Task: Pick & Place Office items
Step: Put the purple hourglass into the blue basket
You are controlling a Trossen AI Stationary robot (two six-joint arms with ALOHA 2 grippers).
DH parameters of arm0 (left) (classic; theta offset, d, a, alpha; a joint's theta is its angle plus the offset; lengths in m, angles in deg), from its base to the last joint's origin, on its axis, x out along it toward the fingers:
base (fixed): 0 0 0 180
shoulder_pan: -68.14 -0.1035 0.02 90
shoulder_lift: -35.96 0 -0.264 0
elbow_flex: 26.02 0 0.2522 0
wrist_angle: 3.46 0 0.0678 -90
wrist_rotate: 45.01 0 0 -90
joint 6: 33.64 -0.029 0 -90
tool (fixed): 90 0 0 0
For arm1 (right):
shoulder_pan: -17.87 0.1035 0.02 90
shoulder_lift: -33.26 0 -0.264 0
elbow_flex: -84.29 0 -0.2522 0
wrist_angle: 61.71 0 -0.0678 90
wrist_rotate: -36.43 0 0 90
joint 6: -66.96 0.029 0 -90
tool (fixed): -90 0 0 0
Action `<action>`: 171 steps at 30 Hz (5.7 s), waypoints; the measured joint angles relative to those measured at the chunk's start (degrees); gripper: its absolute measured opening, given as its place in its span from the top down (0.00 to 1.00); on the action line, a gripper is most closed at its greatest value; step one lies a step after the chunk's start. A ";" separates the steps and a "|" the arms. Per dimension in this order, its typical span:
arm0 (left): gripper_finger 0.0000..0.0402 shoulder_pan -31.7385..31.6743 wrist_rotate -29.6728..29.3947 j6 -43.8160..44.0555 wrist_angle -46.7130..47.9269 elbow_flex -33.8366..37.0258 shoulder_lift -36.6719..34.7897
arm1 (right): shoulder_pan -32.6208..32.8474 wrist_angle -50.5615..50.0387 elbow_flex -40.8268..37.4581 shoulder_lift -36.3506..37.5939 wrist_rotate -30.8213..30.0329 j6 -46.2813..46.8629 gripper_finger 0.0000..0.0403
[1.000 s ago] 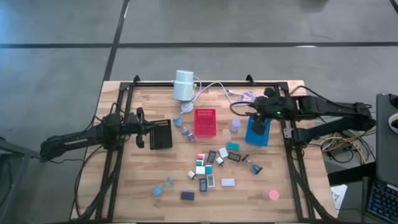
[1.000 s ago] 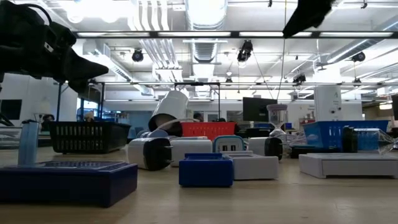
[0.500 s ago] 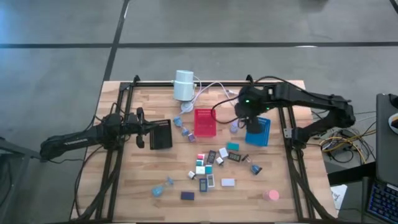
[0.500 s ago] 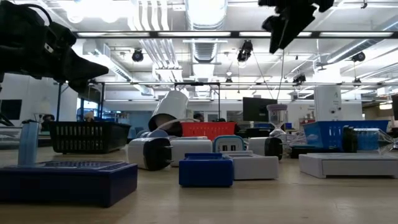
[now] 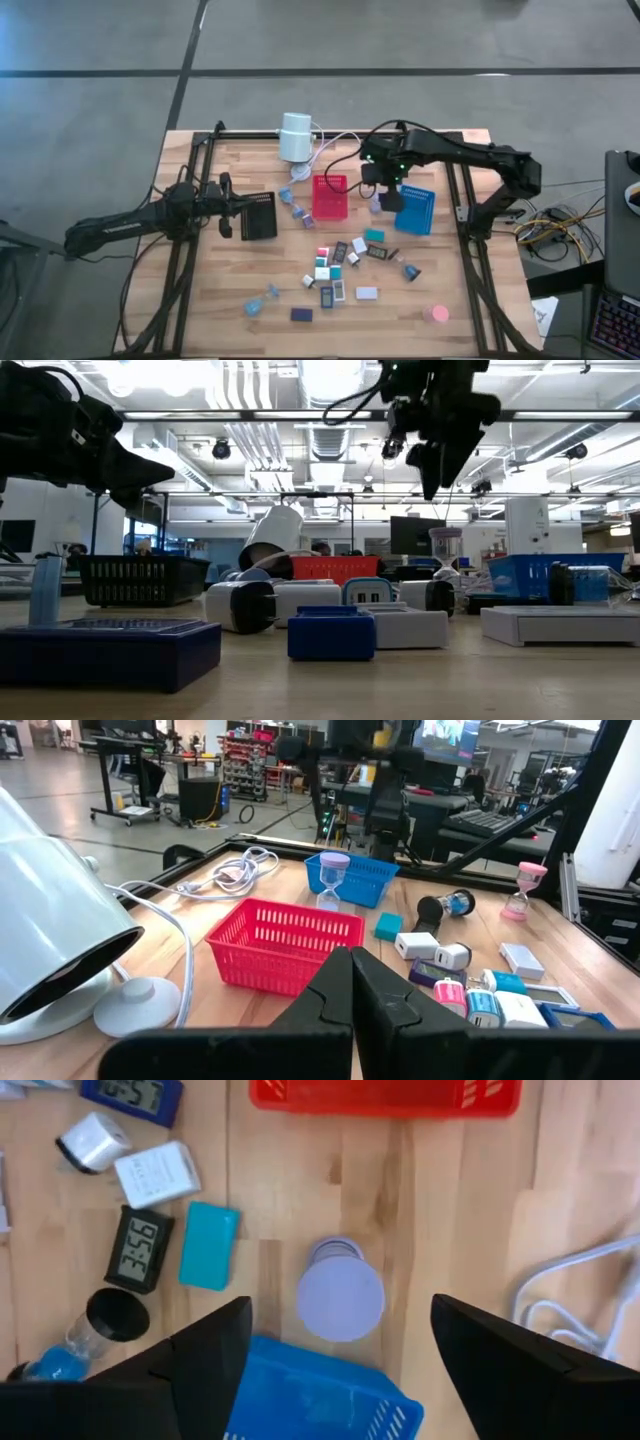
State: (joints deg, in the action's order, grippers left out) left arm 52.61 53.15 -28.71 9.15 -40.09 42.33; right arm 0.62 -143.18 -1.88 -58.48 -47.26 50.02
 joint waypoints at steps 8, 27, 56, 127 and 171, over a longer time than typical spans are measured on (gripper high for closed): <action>1.00 0.00 0.15 0.00 0.02 0.00 0.02 | -0.10 0.39 -0.99 -3.60 0.37 1.96 0.18; 1.00 0.00 0.13 0.00 0.02 0.01 0.13 | -0.46 3.32 -5.11 -6.45 -1.55 4.98 0.18; 1.00 0.00 0.11 0.00 0.04 0.00 0.13 | -0.42 7.04 -7.79 -6.39 -3.50 4.17 0.41; 1.00 0.00 0.11 -0.20 0.06 0.01 0.22 | -0.26 16.80 -41.30 65.84 7.35 28.78 0.52; 1.00 -0.01 0.02 -1.98 0.06 0.00 0.23 | -6.85 -4.35 -18.10 21.16 -3.18 22.51 0.52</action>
State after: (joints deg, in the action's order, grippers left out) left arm 52.60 53.17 -30.69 9.22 -40.09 42.56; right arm -6.23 -147.52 -19.98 -37.31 -50.44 72.53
